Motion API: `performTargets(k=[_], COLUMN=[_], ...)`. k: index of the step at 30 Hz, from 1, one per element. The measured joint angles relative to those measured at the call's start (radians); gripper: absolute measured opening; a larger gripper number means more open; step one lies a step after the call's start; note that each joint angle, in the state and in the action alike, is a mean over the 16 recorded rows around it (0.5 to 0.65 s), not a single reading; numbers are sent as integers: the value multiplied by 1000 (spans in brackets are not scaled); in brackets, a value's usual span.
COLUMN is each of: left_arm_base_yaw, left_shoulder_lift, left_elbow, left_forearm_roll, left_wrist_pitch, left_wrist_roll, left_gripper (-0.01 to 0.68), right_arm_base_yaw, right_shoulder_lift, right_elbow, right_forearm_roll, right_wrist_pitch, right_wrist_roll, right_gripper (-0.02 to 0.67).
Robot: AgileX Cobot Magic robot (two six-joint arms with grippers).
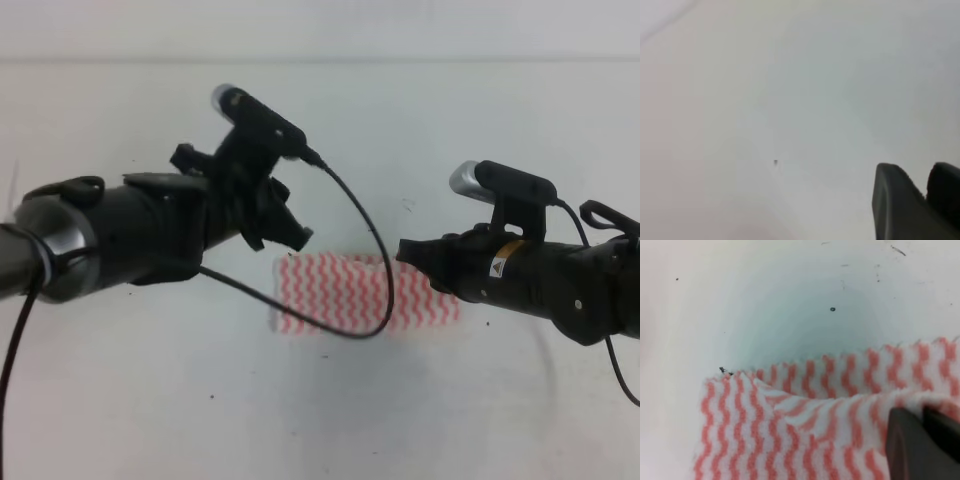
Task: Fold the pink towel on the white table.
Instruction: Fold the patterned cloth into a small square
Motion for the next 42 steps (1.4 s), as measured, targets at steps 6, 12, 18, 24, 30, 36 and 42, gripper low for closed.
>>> performTargets(k=[6, 12, 18, 24, 30, 36, 42], left_arm_base_yaw=[0, 0, 0, 0, 0, 0, 0], left_shoulder_lift=[-9, 21, 46, 58, 59, 63, 82], left_elbow=[14, 41, 55, 55, 55, 50, 29], left_forearm_roll=[-54, -74, -74, -74, -74, -74, -74], left_wrist_pitch=[36, 75, 78, 67, 90, 154, 209], left_wrist_roll=[-60, -79, -79, -77, -73, -72, -72], left_gripper=[90, 58, 43, 43, 43, 43, 43], right_arm_base_yaw=[-1, -2, -11, -22, -31, -32, -32], right_shoulder_lift=[-2, -4, -4, -4, -5, -5, -5], right_elbow=[0, 0, 0, 0, 0, 0, 0], right_forearm_roll=[0, 0, 1, 2, 2, 1, 0], right_wrist_pitch=[0, 1, 7, 15, 21, 22, 23], right_wrist_roll=[0, 0, 0, 0, 0, 0, 0], right_gripper=[-16, -16, -16, -16, -16, -16, -16])
